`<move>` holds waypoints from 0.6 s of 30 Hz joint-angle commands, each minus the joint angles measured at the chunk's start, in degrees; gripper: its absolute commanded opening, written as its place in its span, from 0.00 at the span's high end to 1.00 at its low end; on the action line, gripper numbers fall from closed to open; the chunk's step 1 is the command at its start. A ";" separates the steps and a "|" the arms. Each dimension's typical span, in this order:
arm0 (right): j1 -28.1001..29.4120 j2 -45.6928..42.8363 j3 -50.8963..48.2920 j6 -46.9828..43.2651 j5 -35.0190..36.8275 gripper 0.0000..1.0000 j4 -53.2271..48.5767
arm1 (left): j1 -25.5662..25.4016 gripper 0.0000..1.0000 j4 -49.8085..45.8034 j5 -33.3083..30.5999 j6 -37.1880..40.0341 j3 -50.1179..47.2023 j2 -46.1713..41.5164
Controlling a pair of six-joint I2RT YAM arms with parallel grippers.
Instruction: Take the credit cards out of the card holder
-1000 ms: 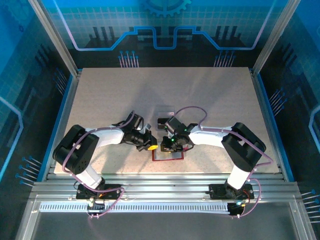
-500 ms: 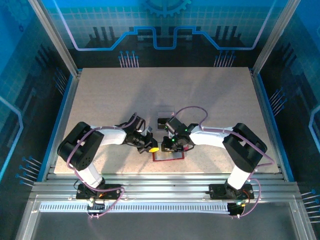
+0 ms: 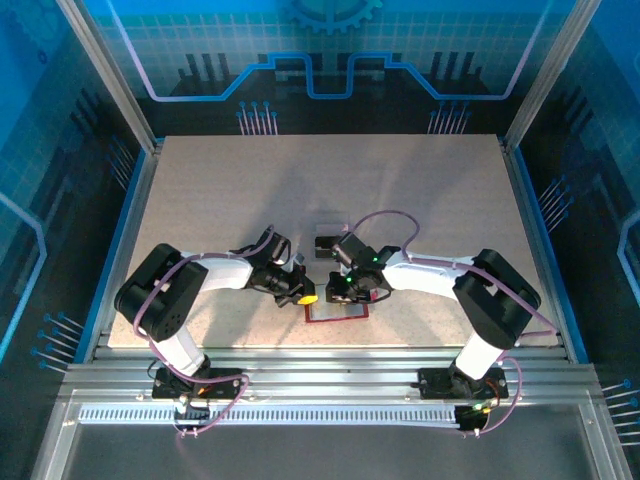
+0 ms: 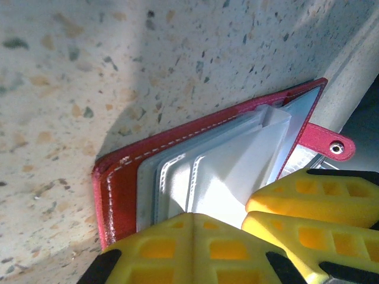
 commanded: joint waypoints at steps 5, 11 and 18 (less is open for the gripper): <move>-0.49 -0.32 1.13 -1.02 1.76 0.83 -4.29 | -0.28 0.97 -2.87 -1.74 1.35 -1.34 0.13; -0.45 0.73 1.25 -1.26 2.17 0.85 -5.07 | -0.26 0.97 -2.90 -1.58 1.32 -1.26 -0.03; -0.58 0.62 0.82 -1.23 2.99 0.86 -5.43 | -0.21 0.97 -3.74 -1.65 1.48 -0.48 -0.93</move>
